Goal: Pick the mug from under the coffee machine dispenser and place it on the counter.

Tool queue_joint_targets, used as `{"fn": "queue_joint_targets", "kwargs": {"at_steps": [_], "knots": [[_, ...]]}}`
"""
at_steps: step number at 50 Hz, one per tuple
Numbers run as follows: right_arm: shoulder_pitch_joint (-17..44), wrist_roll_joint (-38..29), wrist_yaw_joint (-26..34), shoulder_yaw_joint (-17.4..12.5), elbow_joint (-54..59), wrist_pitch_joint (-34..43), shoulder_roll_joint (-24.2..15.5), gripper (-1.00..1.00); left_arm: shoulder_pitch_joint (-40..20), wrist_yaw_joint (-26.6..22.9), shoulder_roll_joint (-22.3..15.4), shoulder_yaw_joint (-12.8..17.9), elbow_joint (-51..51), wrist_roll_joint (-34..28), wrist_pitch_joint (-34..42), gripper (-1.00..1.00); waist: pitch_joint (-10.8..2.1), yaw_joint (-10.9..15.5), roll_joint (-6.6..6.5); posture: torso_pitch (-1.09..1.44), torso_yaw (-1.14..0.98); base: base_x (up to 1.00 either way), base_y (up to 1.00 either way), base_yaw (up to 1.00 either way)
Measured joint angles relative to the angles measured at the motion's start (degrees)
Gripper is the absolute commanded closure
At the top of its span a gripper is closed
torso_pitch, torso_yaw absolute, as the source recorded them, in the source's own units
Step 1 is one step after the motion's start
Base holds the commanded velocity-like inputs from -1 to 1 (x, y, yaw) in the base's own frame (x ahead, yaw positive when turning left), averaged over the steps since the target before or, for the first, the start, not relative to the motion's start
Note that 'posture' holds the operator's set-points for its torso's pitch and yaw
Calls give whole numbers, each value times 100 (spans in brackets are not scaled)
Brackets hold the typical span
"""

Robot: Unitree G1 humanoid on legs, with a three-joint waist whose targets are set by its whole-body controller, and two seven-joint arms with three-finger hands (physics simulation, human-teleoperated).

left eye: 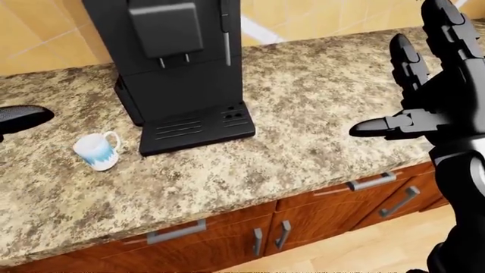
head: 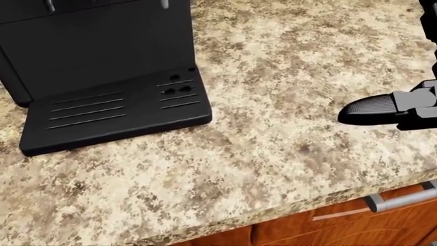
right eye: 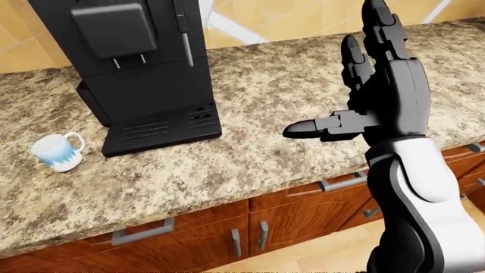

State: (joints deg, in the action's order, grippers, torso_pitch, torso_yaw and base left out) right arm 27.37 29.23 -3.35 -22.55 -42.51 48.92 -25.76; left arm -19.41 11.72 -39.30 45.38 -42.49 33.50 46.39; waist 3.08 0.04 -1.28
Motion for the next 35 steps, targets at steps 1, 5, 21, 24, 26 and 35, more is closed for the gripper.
{"fn": "queue_joint_targets", "kwargs": {"at_steps": [1, 5, 21, 24, 26, 35], "knots": [[-3, 2, 0, 4, -1, 0, 1, -100, 1, 42, -44, -11, 13, 93, 28, -100, 9, -1, -6, 0, 0, 0, 0, 0], [36, 41, -10, -14, 22, 63, -36, -100, -83, 272, -348, 82, 59, 544, 255, -100, 59, -21, 4, 0, 0, 0, 0, 0], [125, 282, -166, -85, -21, 136, -209, -100, 42, 1086, -1312, 497, 98, 1861, 99, -100, 97, -35, -27, 0, 0, 0, 0, 0], [123, 298, -170, -89, -33, 144, -222, -100, 63, 1158, -1433, 557, 115, 1999, 86, -100, 106, -38, -26, 0, 0, 0, 0, 0], [124, 305, -172, -90, -37, 142, -227, -100, 73, 1212, -1506, 587, 102, 2086, 72, -100, 107, -40, -26, 0, 0, 0, 0, 0], [146, 342, -180, -130, -23, 142, -274, -100, 121, 1378, -1773, 713, 103, 2404, -4, -100, 114, -45, -37, 0, 0, 0, 0, 0]]}}
